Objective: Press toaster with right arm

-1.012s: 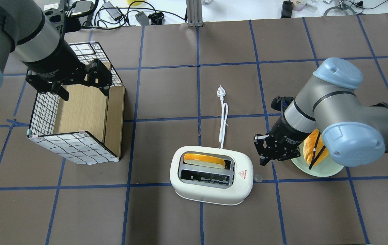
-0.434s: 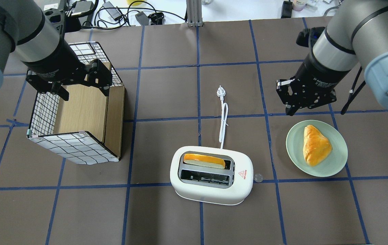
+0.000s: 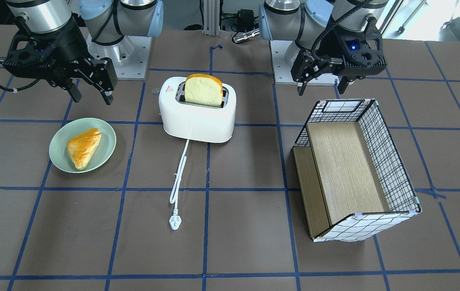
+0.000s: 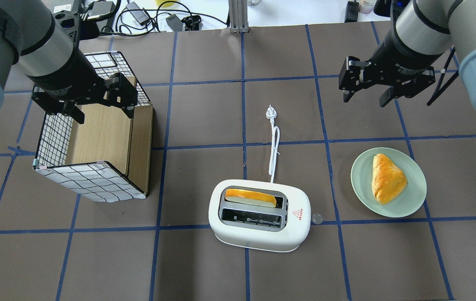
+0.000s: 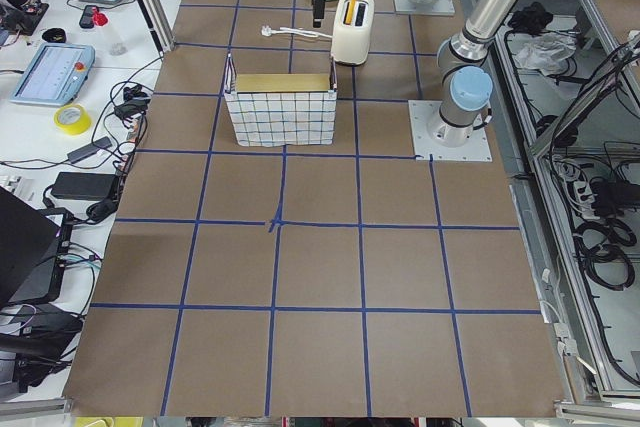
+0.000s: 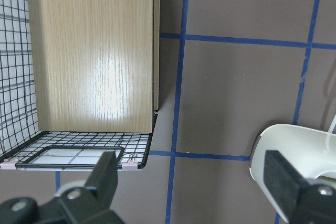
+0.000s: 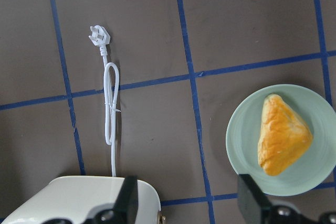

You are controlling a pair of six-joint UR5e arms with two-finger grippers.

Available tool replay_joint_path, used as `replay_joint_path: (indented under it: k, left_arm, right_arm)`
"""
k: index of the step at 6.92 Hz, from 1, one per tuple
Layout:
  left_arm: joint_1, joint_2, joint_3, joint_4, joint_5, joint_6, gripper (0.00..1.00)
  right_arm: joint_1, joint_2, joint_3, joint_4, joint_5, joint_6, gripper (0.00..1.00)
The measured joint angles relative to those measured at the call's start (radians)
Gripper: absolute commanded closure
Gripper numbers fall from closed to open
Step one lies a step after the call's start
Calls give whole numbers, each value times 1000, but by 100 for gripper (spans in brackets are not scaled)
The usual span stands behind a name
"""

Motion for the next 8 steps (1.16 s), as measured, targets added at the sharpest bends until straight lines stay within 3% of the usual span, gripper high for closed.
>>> replay_joint_path:
  k: [3, 6, 8]
  left_arm:
    - [0, 0, 0, 0, 0, 0, 0]
    - [0, 0, 0, 0, 0, 0, 0]
    - [0, 0, 0, 0, 0, 0, 0]
  right_arm:
    - [6, 35, -50, 6, -93, -109, 0]
    - [27, 120, -177, 138, -100, -116, 3]
    - [31, 139, -189, 125, -95, -109, 0]
